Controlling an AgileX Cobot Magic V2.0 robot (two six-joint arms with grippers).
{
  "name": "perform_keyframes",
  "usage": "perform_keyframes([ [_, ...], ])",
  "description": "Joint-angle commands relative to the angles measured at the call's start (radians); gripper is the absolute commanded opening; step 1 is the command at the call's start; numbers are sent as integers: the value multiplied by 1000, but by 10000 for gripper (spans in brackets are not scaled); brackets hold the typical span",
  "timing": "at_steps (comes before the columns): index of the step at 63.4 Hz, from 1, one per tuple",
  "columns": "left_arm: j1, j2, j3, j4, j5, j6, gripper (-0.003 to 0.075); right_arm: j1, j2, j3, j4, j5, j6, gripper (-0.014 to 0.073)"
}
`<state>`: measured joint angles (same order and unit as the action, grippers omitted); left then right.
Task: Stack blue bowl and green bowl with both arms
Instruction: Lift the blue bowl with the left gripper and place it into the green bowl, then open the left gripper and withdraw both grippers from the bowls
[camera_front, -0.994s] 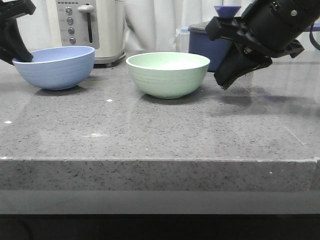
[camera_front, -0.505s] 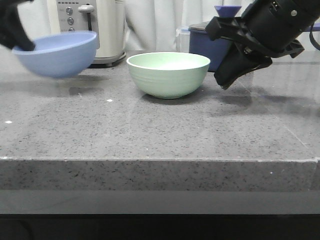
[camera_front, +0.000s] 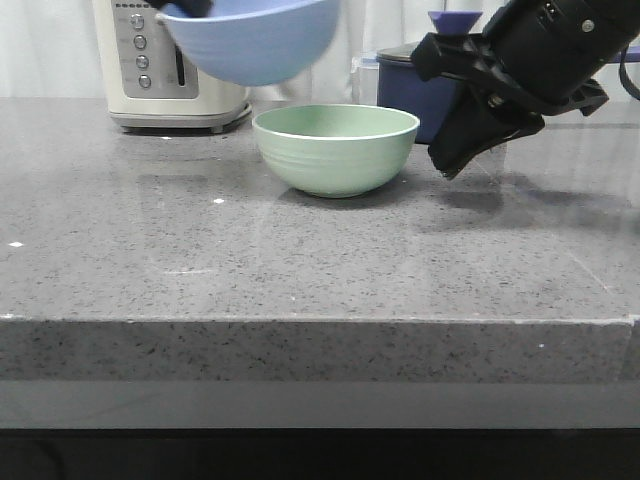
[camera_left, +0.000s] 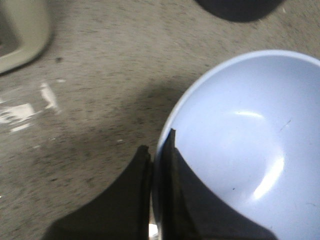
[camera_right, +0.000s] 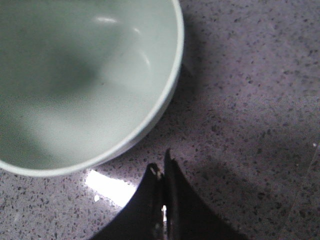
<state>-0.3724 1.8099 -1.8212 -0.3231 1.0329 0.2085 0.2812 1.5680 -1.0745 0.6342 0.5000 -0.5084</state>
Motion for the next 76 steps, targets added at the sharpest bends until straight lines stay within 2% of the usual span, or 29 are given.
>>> perform_keyframes([
  [1, -53, -15, -68, 2, -35, -33, -20, 0, -38, -27, 23, -37, -8, -63],
  [16, -115, 63, -121, 15, -38, -47, -20, 0, -38, -27, 23, -38, -8, -63],
  [54, -114, 116, -126, 39, -59, -47, -11, 0, -38, -27, 23, -39, -8, -63],
  [60, -114, 116, -126, 35, -64, -47, 80, 0, -38, -27, 23, -39, -8, -63],
  [69, -114, 116, -126, 33, -64, -47, 304, 0, -38, -27, 23, -39, -8, -63],
  [73, -114, 112, -126, 30, -64, -47, 351, 0, -38, -27, 23, -39, -8, -63],
  [76, -114, 103, -126, 30, -64, -47, 357, 0, -38, -27, 23, -39, -8, -63],
])
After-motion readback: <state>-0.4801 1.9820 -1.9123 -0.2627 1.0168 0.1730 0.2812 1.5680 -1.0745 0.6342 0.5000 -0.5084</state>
